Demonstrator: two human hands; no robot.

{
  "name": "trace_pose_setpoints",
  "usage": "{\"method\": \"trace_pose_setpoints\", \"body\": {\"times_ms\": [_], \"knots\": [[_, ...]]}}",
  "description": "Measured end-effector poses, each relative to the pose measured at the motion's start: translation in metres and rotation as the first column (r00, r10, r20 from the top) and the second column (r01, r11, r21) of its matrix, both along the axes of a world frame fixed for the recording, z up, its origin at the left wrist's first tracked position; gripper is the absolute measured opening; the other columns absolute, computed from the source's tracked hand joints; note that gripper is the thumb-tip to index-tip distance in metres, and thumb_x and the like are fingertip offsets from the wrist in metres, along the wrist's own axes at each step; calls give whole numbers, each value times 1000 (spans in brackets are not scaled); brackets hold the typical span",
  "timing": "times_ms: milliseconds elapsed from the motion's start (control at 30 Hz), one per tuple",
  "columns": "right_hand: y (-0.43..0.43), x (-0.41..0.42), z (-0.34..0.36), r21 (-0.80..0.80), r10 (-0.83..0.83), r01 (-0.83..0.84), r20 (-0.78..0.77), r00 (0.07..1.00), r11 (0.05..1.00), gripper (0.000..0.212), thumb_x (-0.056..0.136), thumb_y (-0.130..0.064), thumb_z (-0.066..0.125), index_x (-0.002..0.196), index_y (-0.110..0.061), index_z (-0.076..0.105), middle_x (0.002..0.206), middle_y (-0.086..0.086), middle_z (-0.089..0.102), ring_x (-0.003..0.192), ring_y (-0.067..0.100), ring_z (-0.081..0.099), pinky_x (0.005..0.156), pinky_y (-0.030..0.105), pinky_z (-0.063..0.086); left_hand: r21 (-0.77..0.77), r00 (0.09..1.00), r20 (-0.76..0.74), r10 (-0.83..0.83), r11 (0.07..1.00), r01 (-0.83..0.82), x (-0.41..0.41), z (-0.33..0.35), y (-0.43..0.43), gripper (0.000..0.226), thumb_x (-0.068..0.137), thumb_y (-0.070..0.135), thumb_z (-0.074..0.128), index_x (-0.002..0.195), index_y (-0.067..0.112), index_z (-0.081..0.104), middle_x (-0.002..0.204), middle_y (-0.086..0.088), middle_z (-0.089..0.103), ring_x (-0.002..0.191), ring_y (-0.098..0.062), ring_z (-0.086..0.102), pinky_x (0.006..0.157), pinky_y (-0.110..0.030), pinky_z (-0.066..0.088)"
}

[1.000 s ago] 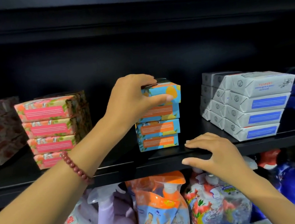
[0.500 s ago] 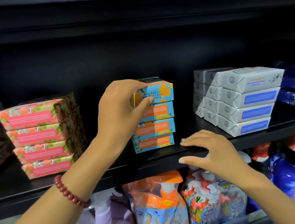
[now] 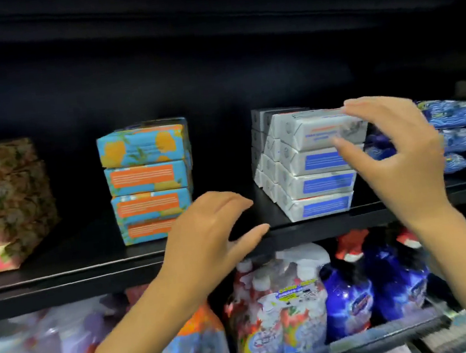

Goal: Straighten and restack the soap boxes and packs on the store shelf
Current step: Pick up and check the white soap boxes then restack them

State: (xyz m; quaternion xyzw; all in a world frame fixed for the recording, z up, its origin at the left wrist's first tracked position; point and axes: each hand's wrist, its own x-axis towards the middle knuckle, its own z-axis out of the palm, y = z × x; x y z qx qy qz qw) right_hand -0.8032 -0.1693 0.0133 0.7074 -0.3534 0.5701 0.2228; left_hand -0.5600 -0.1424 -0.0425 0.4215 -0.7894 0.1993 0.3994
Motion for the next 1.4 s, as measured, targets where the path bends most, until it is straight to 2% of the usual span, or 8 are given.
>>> {"method": "trace_pose_setpoints", "body": {"times_ms": [200,500,600,700,867,967,1167,1400], "knots": [[-42,-38,11,296,189,-135,-163,968,945,66,72,-42,68,129,-14,51,123,-12,45,116,-4,36,98,1,22,182,972,92,216,956,-230,-36,-16,-15,52,81,61,44,85,20,75,87,9,72,82,-14,69,57,-26,56],[-50,-33,3,89,286,-275,-148,947,957,40,70,-9,75,107,-5,60,105,-2,56,101,11,47,83,6,36,260,963,-81,258,938,-229,-42,-13,-14,56,73,70,45,91,26,75,93,15,71,90,-6,66,72,-26,53],[-44,-32,0,-45,268,-280,-182,946,959,35,70,2,70,104,3,63,107,10,62,103,21,51,92,13,37,250,836,-529,149,968,-15,-50,0,-11,44,72,65,51,78,29,74,79,18,72,78,0,66,70,-24,53],[-38,-29,-5,-188,248,-293,-232,941,937,30,69,11,66,100,10,65,105,19,63,105,29,54,98,26,40,256,628,-778,22,924,284,-63,29,-9,57,73,67,49,70,17,74,67,-4,70,58,-10,63,56,-25,54],[-28,-13,-15,-287,243,-317,-264,933,904,16,83,7,56,92,10,70,99,22,65,100,32,57,83,41,51,347,503,-864,17,743,573,-74,47,-3,59,60,56,69,73,-1,67,84,-25,69,72,-29,66,57,-24,55],[-21,-19,-16,-65,359,-397,-315,879,915,32,78,-13,73,105,3,66,115,16,59,113,26,51,93,38,47,259,455,-889,-50,765,590,-72,41,1,30,69,34,79,79,6,75,84,-13,74,78,-23,72,60,-23,55],[-4,-26,-4,379,527,-485,-10,850,788,76,71,-48,70,136,-20,44,131,-18,46,122,-8,41,96,5,33,123,636,-739,-222,884,452,-62,35,7,18,71,27,76,89,27,74,89,15,73,83,-4,70,61,-12,52],[0,-15,-4,235,493,-461,-100,864,856,33,73,-20,73,103,-11,63,101,-9,63,98,-1,56,84,9,41,186,731,-622,-280,855,485,-51,34,9,55,66,32,75,117,23,58,116,13,65,111,-6,59,87,-15,48]]}}
